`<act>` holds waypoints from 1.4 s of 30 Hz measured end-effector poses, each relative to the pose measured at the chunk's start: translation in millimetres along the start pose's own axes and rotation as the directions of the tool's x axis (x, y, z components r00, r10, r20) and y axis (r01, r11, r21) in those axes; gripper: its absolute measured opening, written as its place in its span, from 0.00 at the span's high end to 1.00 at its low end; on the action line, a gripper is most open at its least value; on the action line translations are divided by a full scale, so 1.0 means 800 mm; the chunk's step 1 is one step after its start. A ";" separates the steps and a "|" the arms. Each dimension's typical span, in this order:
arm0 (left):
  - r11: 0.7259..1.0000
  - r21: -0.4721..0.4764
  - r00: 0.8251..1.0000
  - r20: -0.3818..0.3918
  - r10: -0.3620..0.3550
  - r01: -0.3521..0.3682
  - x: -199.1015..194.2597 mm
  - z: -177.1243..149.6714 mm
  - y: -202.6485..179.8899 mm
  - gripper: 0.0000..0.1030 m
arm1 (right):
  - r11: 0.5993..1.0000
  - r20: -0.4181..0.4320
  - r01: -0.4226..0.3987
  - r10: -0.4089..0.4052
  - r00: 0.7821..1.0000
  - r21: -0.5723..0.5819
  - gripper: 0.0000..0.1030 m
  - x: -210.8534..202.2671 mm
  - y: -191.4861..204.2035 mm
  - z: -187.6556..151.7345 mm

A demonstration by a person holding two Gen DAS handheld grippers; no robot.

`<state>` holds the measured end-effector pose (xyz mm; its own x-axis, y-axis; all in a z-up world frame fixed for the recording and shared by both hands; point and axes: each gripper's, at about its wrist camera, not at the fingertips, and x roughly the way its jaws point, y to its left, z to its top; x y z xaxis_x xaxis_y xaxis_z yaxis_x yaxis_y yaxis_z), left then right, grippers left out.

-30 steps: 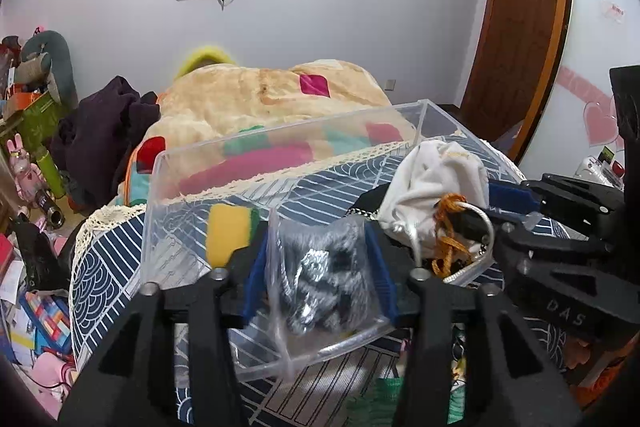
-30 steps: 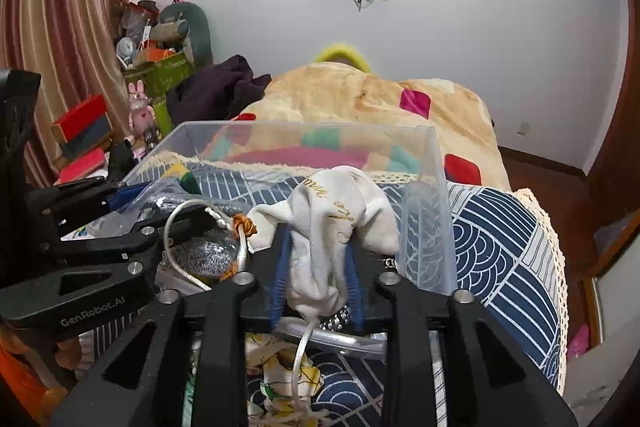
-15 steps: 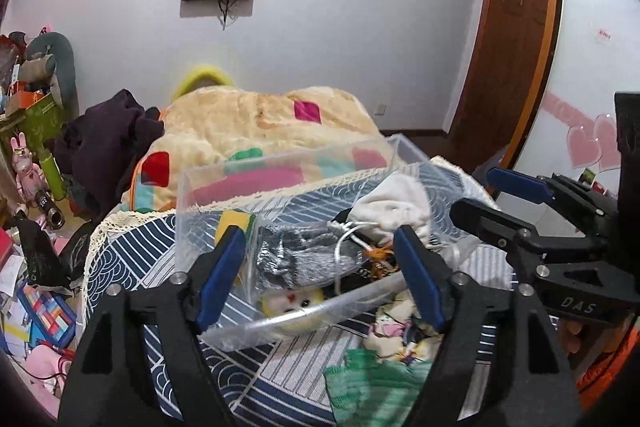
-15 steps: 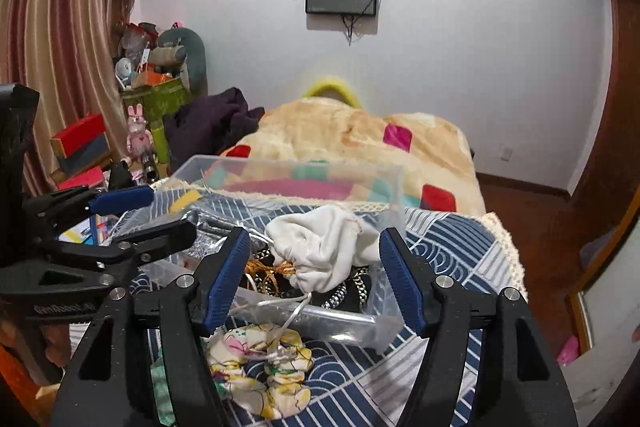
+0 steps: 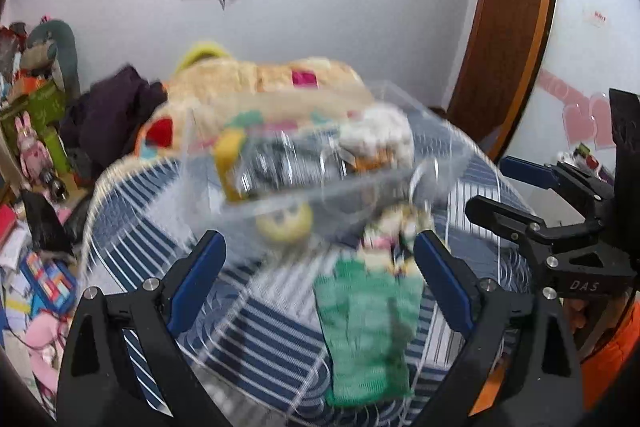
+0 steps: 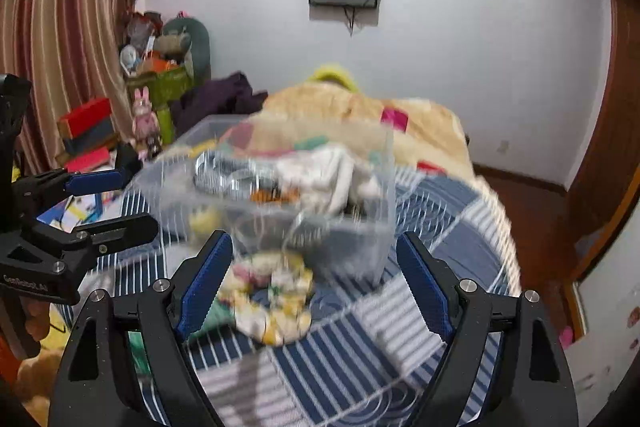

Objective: Organize soft objects
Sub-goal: 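Grasp the green knit gloves with the left tool while the right tool grasps the floral scrunchie, then drop the gloves and scrunchie into the clear box and open both tools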

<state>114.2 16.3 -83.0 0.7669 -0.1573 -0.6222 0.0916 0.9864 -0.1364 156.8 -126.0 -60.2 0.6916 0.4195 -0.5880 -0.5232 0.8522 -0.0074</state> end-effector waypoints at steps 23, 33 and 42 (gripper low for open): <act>0.996 -0.042 0.995 -0.059 -0.082 0.080 0.021 -0.064 -0.004 0.71 | 0.996 -0.173 -0.086 0.083 0.981 -0.010 0.59 0.056 0.028 -0.041; 0.997 -0.071 1.000 0.013 -0.029 0.029 -0.020 -0.048 0.022 0.76 | 0.989 -0.130 -0.142 0.145 0.981 0.030 0.86 0.019 0.017 -0.048; 0.998 -0.066 0.994 0.112 -0.008 0.016 -0.054 -0.020 0.019 0.76 | 0.990 0.004 -0.126 0.126 0.992 0.063 0.86 -0.045 -0.002 -0.036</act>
<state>72.1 37.6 -70.8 0.8326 -0.1590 -0.5306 0.0612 0.9785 -0.1971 118.6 -151.3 -62.5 0.6224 0.5246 -0.5808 -0.5738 0.8106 0.1173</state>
